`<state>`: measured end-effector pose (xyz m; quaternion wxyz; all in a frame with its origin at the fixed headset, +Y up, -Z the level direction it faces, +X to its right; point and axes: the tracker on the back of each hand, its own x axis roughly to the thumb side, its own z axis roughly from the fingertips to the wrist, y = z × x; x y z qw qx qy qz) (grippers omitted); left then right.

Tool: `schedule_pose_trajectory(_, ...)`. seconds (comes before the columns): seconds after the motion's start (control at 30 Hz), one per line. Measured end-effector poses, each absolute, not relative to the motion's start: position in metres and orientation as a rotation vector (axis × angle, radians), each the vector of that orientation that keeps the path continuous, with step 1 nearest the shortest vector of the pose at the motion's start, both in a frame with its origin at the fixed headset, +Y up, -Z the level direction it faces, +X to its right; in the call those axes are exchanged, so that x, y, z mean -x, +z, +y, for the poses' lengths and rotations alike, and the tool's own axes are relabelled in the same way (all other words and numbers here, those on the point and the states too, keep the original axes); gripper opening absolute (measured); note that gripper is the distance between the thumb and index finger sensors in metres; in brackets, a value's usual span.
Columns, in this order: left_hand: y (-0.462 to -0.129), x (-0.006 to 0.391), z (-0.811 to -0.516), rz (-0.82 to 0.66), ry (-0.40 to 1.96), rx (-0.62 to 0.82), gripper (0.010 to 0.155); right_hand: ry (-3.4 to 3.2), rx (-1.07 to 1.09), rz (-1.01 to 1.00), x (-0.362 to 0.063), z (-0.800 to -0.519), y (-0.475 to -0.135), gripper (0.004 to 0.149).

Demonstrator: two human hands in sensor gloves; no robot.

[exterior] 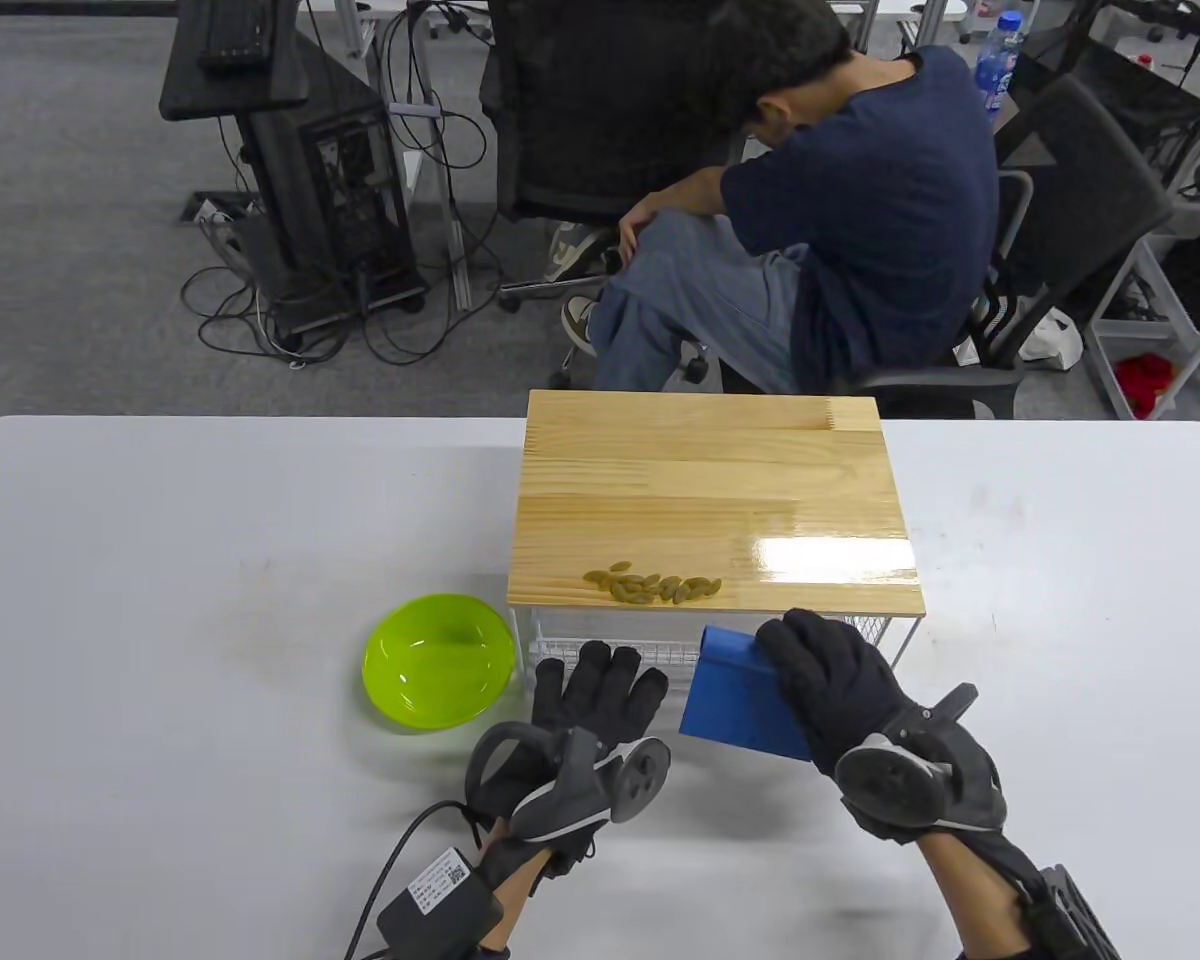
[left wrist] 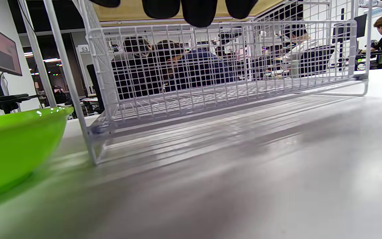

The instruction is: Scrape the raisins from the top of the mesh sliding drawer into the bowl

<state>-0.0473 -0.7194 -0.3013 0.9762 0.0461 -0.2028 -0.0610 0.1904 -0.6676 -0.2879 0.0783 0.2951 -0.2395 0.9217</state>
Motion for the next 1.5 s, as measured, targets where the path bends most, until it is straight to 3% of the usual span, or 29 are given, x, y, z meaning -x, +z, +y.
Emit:
schedule_pose_trajectory(0.13, -0.296, 0.060, -0.701, -0.417, -0.095, -0.172, 0.070, 2.780, -0.884, -0.624, -0.193, -0.693, -0.289, 0.057)
schedule_pose_trajectory(0.33, -0.290, 0.109, -0.658, -0.358, 0.131, -0.359, 0.070, 2.763, -0.857, -0.585, -0.198, -0.700, -0.287, 0.057)
schedule_pose_trajectory(0.53, -0.308, 0.175, -0.646, -0.043, 0.249, -0.458, 0.071, 2.723, -0.829, -0.589, -0.197, -0.698, -0.285, 0.057)
schedule_pose_trajectory(0.63, -0.327, 0.204, -0.663, 0.138, 0.260, -0.367, 0.072, 2.741, -0.824, -0.570, -0.197, -0.701, -0.287, 0.057)
schedule_pose_trajectory(0.73, -0.346, 0.225, -0.693, 0.307, 0.239, -0.164, 0.074, 2.750, -0.810, -0.546, -0.199, -0.704, -0.290, 0.057)
schedule_pose_trajectory(0.83, -0.359, 0.240, -0.720, 0.420, 0.191, 0.019, 0.074, 2.754, -0.777, -0.526, -0.202, -0.707, -0.293, 0.057)
schedule_pose_trajectory(0.97, -0.365, 0.250, -0.739, 0.502, 0.261, 0.147, 0.075, 2.758, -0.759, -0.522, -0.204, -0.707, -0.295, 0.057)
schedule_pose_trajectory(1.2, -0.370, 0.252, -0.756, 0.600, 0.241, 0.177, 0.064, 2.766, -0.751, -0.478, -0.207, -0.711, -0.299, 0.057)
schedule_pose_trajectory(1.5, -0.368, 0.263, -0.755, 0.656, 0.423, 0.130, 0.050, 2.786, -0.757, -0.476, -0.206, -0.712, -0.300, 0.057)
